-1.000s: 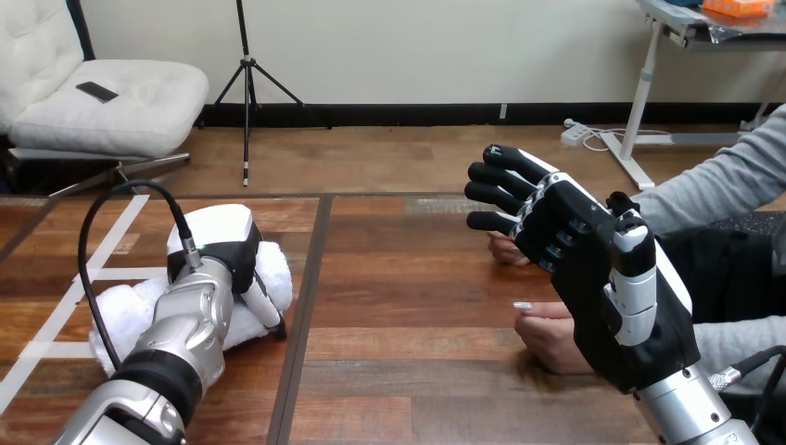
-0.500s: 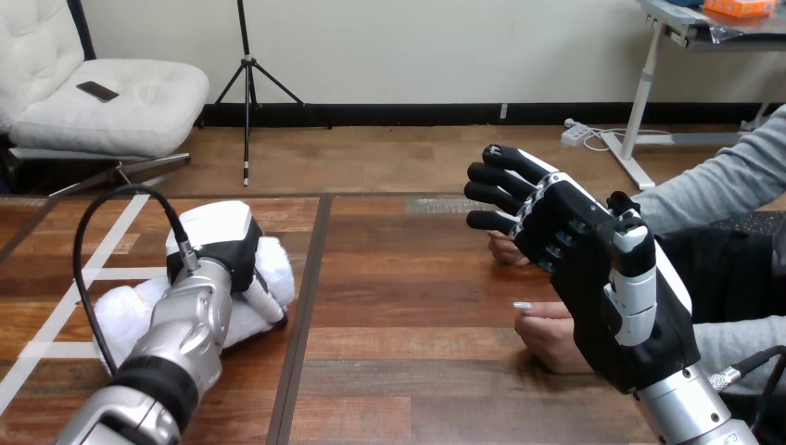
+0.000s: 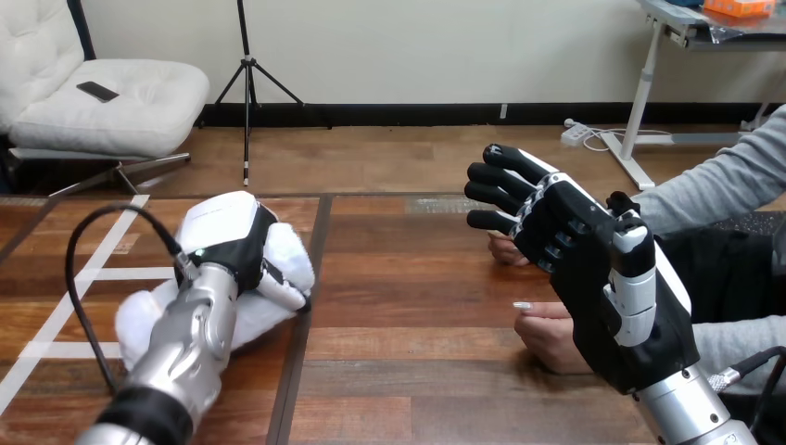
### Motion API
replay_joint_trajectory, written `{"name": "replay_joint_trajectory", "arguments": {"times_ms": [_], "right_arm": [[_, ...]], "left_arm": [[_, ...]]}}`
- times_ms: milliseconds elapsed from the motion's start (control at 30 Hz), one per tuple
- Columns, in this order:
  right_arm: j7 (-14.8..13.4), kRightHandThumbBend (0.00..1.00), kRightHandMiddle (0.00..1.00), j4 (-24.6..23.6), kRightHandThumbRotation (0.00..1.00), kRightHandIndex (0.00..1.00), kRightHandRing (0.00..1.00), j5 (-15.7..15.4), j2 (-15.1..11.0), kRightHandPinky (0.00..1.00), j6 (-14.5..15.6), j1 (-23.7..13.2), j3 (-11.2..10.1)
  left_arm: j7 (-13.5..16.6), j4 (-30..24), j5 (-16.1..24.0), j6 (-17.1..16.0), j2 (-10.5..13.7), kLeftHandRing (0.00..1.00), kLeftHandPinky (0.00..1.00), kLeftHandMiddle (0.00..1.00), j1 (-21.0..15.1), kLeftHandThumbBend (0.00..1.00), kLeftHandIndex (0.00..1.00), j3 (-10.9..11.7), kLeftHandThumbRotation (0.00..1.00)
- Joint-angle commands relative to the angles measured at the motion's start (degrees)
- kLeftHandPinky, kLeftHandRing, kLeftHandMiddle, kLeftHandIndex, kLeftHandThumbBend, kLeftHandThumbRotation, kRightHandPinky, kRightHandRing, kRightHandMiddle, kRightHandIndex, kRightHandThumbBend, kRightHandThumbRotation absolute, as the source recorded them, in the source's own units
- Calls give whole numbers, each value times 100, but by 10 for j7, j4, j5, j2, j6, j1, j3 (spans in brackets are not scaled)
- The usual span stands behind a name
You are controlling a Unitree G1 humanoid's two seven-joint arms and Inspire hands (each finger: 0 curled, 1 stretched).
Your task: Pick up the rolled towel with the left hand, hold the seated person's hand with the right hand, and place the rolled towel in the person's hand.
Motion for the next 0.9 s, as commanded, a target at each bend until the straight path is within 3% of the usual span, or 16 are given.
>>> {"name": "replay_joint_trajectory", "arguments": {"times_ms": [0,167,400,667,867], "right_arm": [[-4,88,86,-15,100,86,86,3,-3,82,-6,-25,-3],[-6,88,86,-12,100,87,87,2,-2,84,-3,-24,-4],[-6,87,86,-6,100,87,87,-3,-3,85,-4,-24,-3],[-6,85,87,3,100,87,88,-10,-7,86,-5,-27,-4],[-4,85,87,13,100,88,89,-16,-10,87,-7,-31,-4]], "left_arm": [[56,-166,-17,-19,25,31,24,38,42,74,40,59,0],[61,-241,-31,-17,21,32,25,39,84,71,41,88,0],[82,-347,-44,-39,13,32,26,39,151,68,42,122,0],[87,-440,-61,-50,-2,30,25,38,210,66,41,150,0],[85,-490,-94,-95,-10,31,27,39,252,66,42,169,0]]}}
